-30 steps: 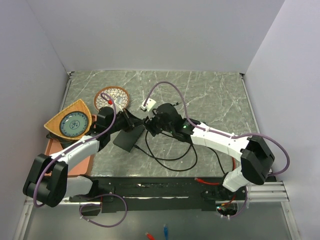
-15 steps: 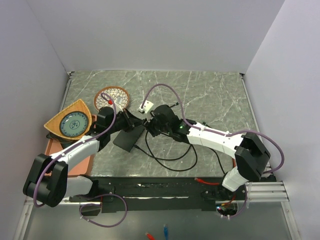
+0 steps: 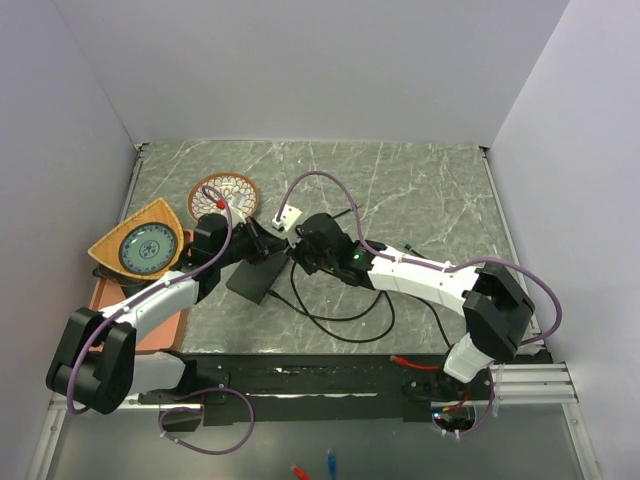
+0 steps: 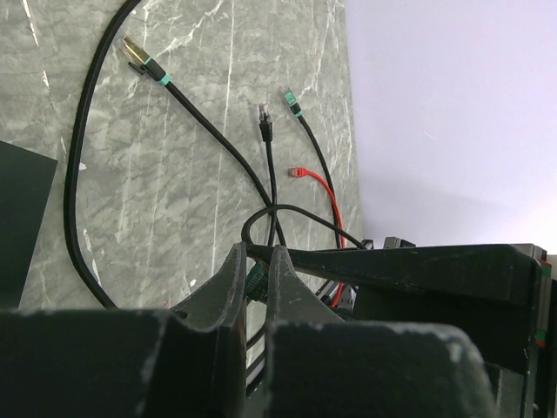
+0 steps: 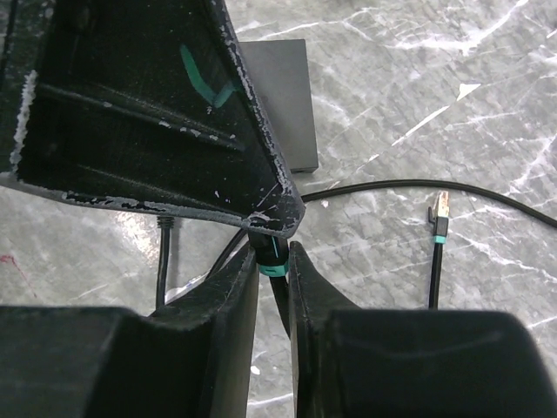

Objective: Insert the plug into the switch port

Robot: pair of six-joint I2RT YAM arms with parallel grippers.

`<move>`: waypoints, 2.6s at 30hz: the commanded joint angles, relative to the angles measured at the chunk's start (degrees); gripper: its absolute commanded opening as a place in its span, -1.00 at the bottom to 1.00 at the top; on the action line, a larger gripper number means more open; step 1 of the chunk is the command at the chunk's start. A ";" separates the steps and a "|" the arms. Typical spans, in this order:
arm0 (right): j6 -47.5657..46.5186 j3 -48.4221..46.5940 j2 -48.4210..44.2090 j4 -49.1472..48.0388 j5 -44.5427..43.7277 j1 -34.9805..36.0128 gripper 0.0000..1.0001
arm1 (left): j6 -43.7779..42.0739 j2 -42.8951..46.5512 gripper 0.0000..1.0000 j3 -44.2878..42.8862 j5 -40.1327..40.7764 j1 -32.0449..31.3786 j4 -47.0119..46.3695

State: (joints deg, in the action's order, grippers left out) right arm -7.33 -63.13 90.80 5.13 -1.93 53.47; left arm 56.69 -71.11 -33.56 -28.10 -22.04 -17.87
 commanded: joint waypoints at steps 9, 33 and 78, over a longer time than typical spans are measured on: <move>1.97 -2.26 -1.33 -3.46 -6.94 0.32 -1.00 | -1.31 0.36 -0.96 -3.18 -0.73 -0.19 2.04; 1.97 -1.38 -3.18 -3.19 -4.84 0.40 -0.30 | -1.23 0.62 -0.98 -3.09 -0.29 -0.11 2.14; -2.16 -3.48 3.50 6.65 9.48 0.23 -1.00 | -22.23 -0.16 0.92 -10.31 27.84 9.38 27.98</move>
State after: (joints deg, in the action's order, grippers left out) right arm -9.93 -62.92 91.37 9.74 2.39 54.00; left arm 36.47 -69.54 -46.39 -0.56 -13.63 10.59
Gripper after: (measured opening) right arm 0.107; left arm 0.968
